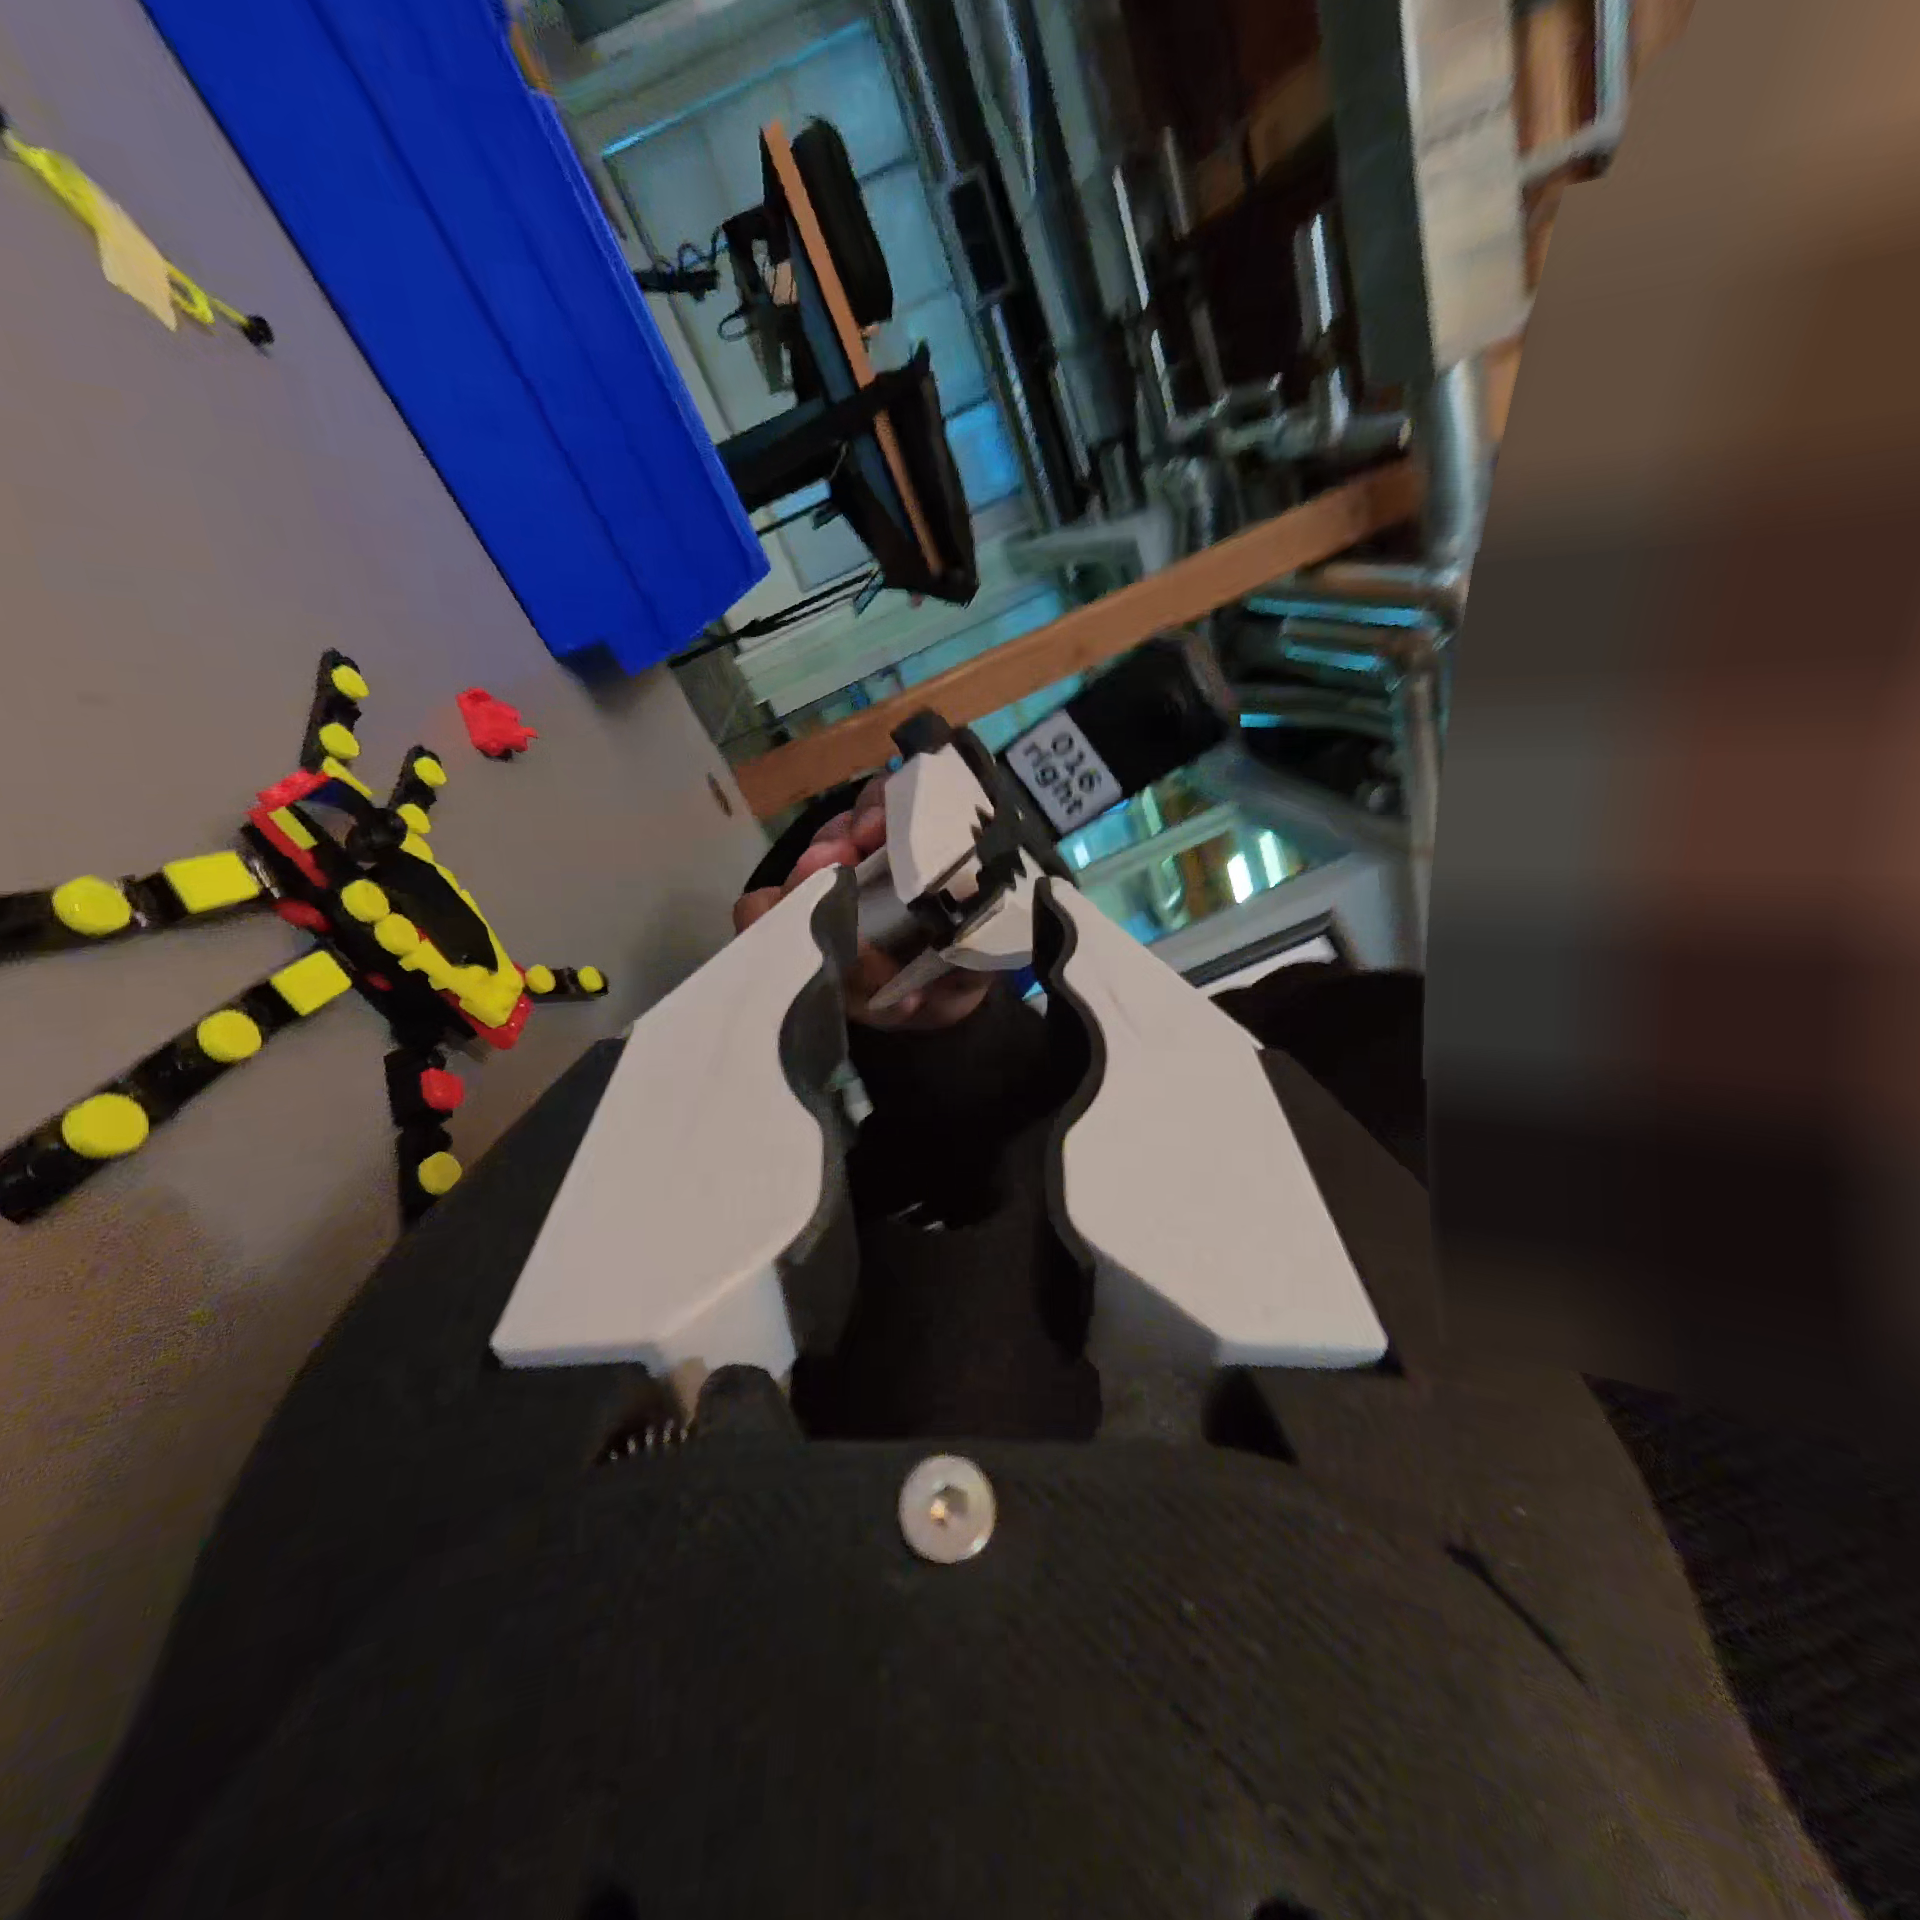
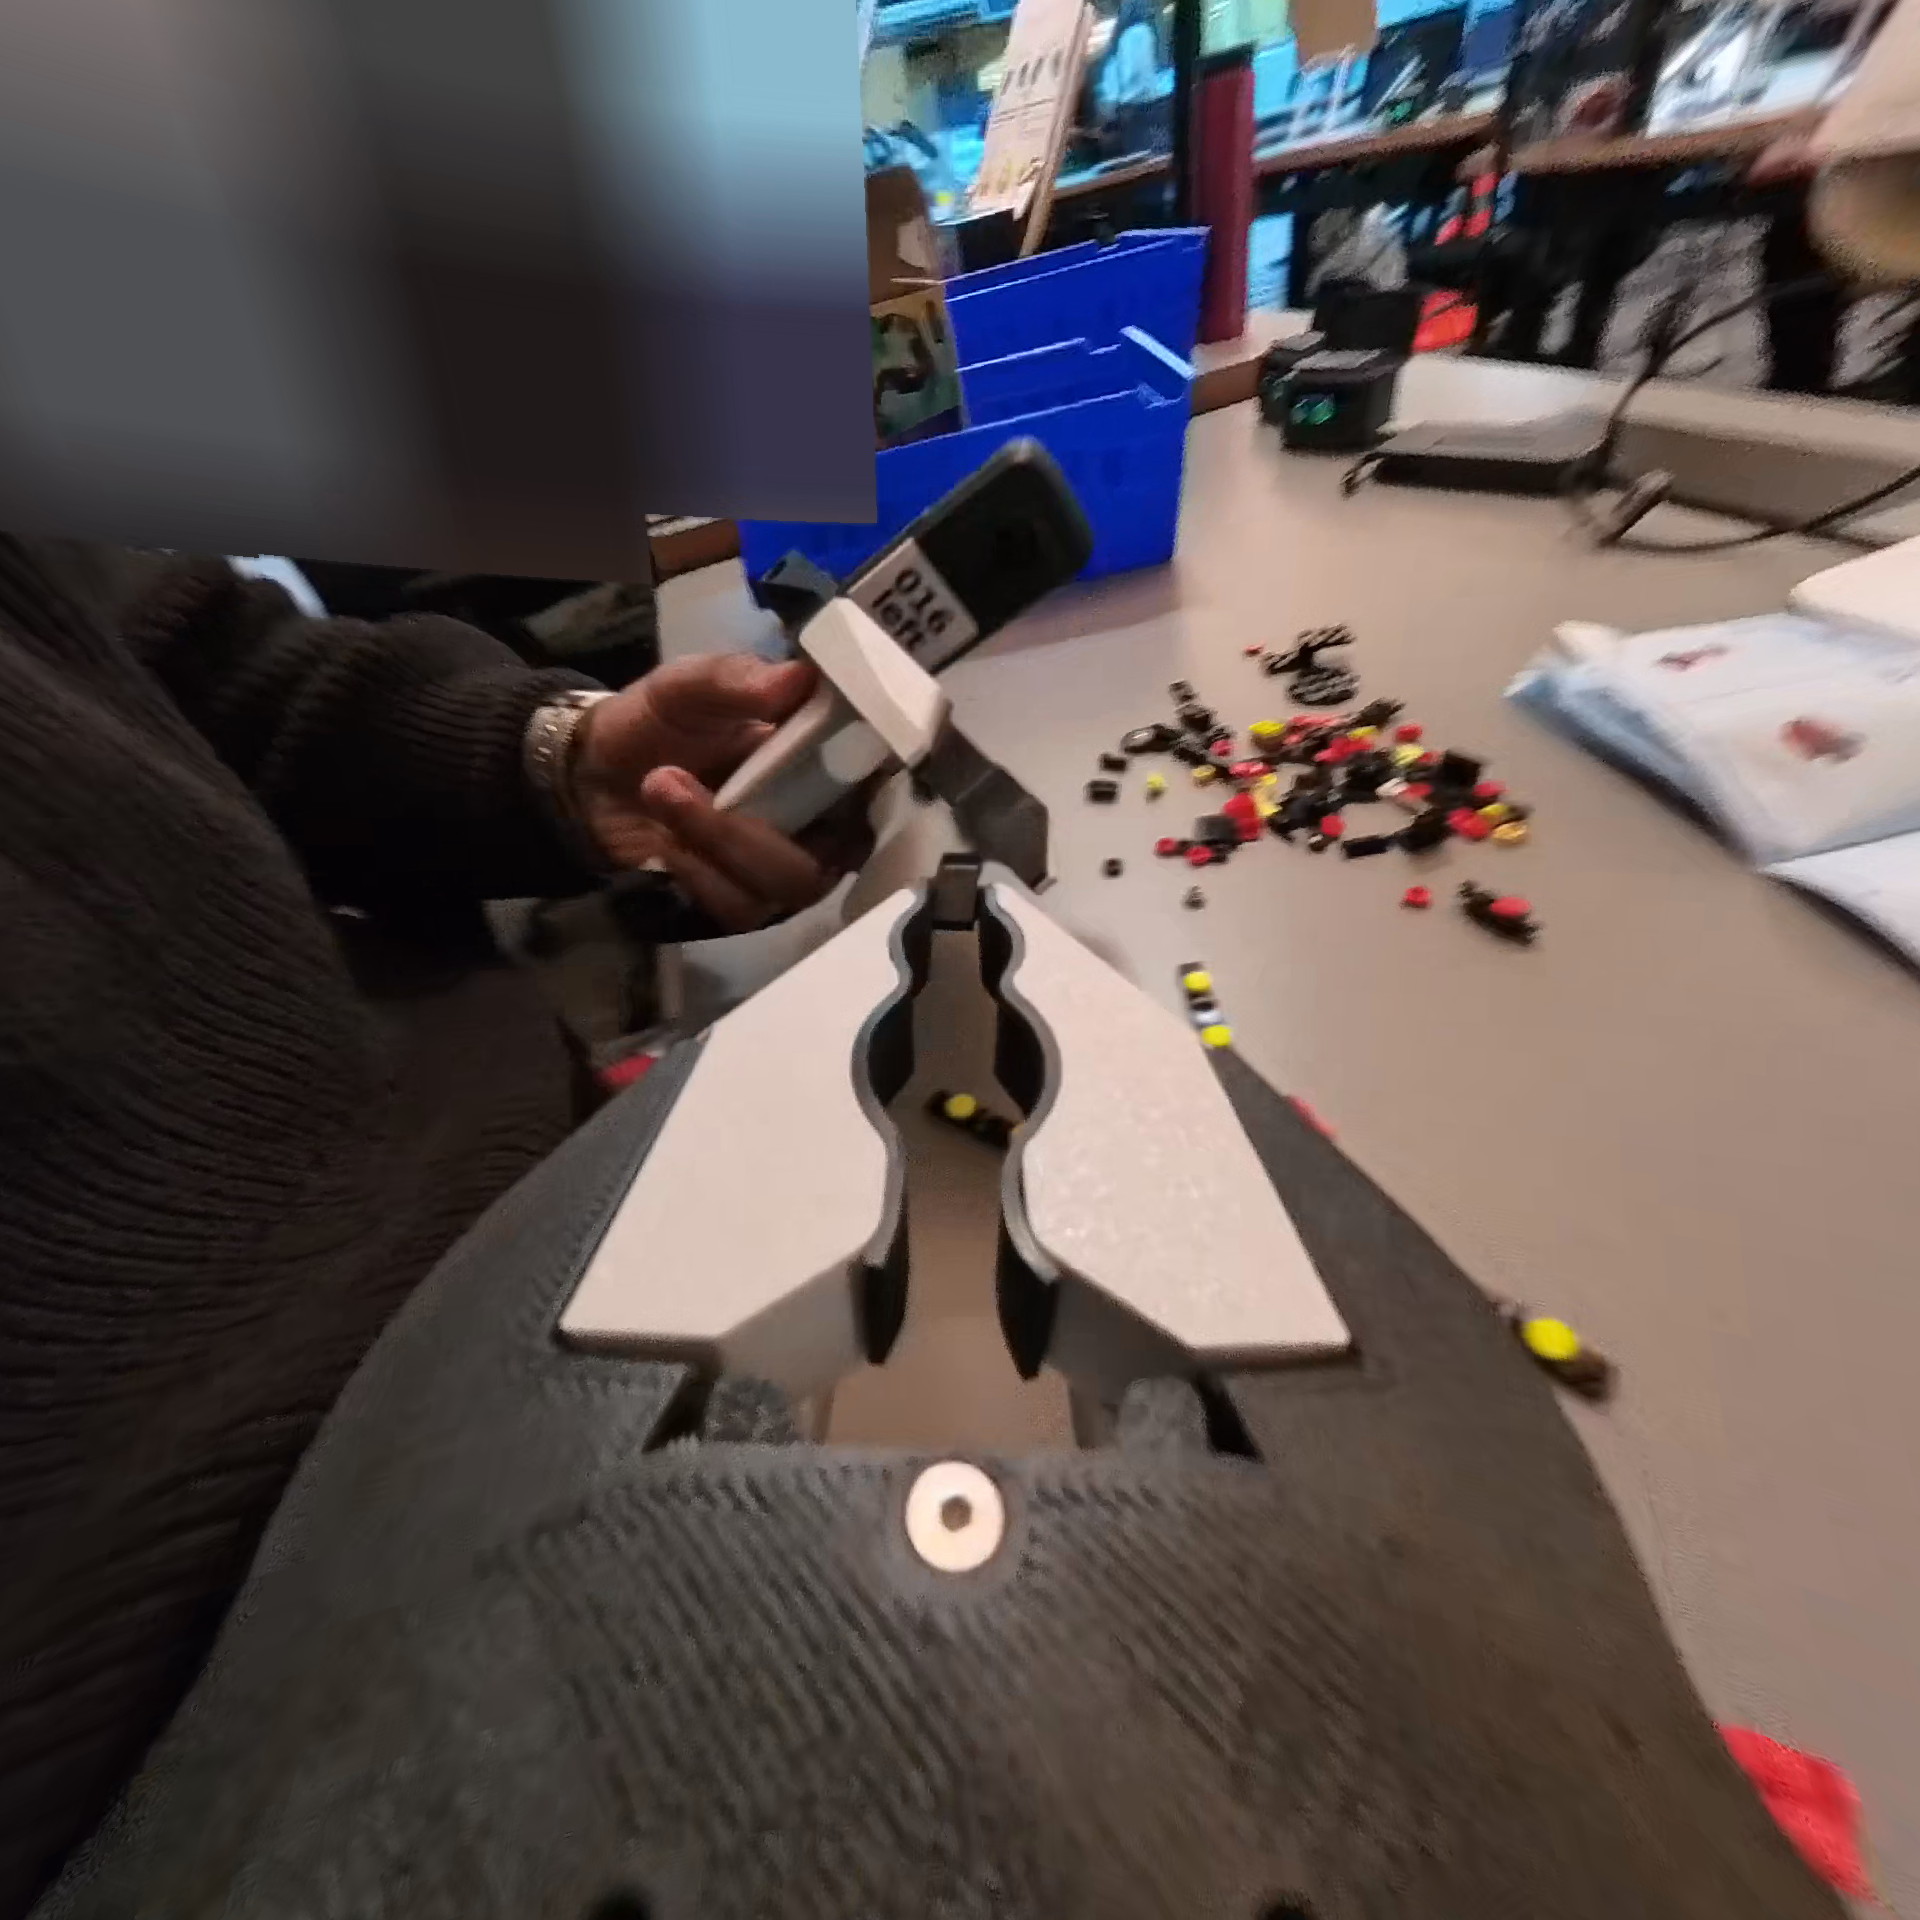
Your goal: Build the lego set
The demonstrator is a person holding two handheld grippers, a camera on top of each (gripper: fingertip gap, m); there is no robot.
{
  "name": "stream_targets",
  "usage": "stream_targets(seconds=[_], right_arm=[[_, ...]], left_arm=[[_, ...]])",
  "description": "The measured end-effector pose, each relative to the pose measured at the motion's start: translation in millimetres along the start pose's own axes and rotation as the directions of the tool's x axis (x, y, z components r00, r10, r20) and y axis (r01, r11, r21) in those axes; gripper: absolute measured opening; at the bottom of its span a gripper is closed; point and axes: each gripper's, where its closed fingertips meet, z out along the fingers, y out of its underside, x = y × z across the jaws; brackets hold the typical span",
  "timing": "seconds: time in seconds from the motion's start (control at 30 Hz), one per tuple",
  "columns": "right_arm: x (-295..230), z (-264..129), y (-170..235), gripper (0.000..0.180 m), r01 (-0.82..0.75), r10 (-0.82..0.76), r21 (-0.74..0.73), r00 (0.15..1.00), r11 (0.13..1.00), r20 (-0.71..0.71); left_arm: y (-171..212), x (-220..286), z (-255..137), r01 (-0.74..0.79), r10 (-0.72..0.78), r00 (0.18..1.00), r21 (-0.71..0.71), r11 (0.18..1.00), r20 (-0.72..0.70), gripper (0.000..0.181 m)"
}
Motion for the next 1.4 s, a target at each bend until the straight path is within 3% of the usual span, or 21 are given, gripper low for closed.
stream_targets(seconds=[0.03, 0.27, 0.73, 1.2, 1.33, 1.4], right_arm=[[-2.5, 0.1, 1.9, 0.007, -0.057, 0.057, -0.001, 0.998, 0.998, 0.04], [-3.7, -5.9, 0.7, 0.006, -0.296, 0.289, 0.014, 0.941, 0.955, 0.176], [5.4, -7.7, 4.6, 0.006, -0.295, 0.291, 0.008, 0.945, 0.955, 0.151], [29.5, -13.4, 6.0, 0.006, -0.301, 0.298, 0.043, 0.952, 0.953, 0.062], [49.5, -9.4, 15.5, 0.006, -0.257, 0.256, 0.001, 0.964, 0.966, -0.066], [63.6, -7.6, 20.1, 0.006, -0.213, 0.207, -0.031, 0.967, 0.976, -0.146]], left_arm=[[3.8, 0.8, 1.5, -0.048, 0.048, 0.999, -0.029, 0.998, 0.019, 0.032], [18.4, 2.5, 8.5, -0.194, 0.203, 0.977, -0.122, 0.973, 0.062, 0.029], [3.5, -0.9, 2.5, -0.206, 0.21, 0.973, -0.049, 0.977, 0.097, 0.023], [-9.8, -2.1, -4.0, -0.256, 0.252, 0.956, 0.011, 0.967, 0.152, 0.021], [-15.1, 1.0, -9.8, -0.309, 0.302, 0.933, 0.004, 0.951, 0.194, 0.022], [-27.1, 1.3, -26.2, -0.4, 0.391, 0.881, -0.025, 0.916, 0.267, 0.024]])
